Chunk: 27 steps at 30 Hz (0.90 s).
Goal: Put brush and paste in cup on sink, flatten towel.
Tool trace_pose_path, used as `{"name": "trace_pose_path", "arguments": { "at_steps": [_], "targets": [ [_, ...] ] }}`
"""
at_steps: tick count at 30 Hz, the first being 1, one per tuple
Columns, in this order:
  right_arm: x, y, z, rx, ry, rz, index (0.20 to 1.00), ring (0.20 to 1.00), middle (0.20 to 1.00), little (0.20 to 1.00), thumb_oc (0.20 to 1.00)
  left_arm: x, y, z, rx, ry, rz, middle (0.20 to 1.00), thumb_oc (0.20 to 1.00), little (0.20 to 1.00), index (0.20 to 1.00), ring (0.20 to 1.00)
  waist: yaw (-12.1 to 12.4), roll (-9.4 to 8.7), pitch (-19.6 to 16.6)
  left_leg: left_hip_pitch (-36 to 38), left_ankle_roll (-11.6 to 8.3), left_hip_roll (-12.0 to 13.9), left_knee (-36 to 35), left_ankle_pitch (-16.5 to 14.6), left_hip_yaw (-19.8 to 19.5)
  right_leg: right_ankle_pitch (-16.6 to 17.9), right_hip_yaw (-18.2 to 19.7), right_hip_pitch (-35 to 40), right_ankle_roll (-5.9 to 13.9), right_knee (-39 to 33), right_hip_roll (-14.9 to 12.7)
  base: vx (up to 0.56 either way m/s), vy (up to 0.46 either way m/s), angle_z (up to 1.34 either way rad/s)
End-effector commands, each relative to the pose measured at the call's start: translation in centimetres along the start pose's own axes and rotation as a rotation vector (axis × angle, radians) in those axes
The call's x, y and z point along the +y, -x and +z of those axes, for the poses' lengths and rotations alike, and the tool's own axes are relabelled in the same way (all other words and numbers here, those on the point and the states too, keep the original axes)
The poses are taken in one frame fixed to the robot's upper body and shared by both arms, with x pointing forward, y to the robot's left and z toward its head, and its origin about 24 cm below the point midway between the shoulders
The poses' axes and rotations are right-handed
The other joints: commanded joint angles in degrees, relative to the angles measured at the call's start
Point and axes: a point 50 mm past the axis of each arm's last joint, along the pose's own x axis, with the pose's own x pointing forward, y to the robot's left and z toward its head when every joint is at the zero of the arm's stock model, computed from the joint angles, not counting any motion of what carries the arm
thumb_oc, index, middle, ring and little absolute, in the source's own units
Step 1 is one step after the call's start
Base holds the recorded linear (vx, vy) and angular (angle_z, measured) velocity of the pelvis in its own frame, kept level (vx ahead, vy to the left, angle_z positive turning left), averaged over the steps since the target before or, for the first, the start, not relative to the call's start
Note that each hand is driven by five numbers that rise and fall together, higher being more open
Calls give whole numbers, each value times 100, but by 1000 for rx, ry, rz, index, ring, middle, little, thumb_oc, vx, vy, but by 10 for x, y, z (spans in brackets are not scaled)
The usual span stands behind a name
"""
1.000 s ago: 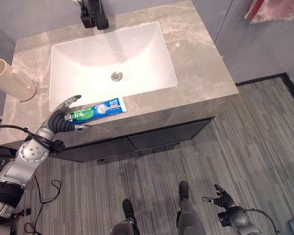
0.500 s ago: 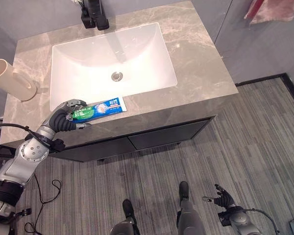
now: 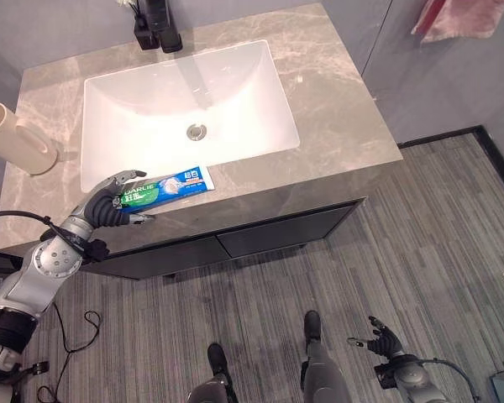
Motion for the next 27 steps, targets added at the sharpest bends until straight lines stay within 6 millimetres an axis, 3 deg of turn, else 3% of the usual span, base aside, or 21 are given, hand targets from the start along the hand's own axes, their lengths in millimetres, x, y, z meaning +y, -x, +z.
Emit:
{"name": "trace_pose_path", "arguments": {
  "at_steps": [1,16,27],
  "targets": [
    [-10,1,3,-27,20,-26,1000,1000,1000,1000,1000,-6,3,-9,40,10,-26,831,831,831,831,831,-45,-178,-85,-323,-112,138,26,178,-443,235,-111,115,598,-6,-546,0,0,0],
    [-7,3,-9,22,8,-16,1000,1000,1000,1000,1000,-23,5,-19,92,150,-20,865,865,865,865,865,-64,-211,-137,-361,-112,127,26,183,-430,237,-144,102,585,-6,-544,0,0,0],
    [-3,4,-15,53,-13,-10,1000,1000,1000,1000,1000,-33,3,-20,102,148,-48,749,749,749,749,749,-105,-249,-225,-319,-116,127,26,160,-402,216,-181,144,579,-6,-541,0,0,0]
  ]
}}
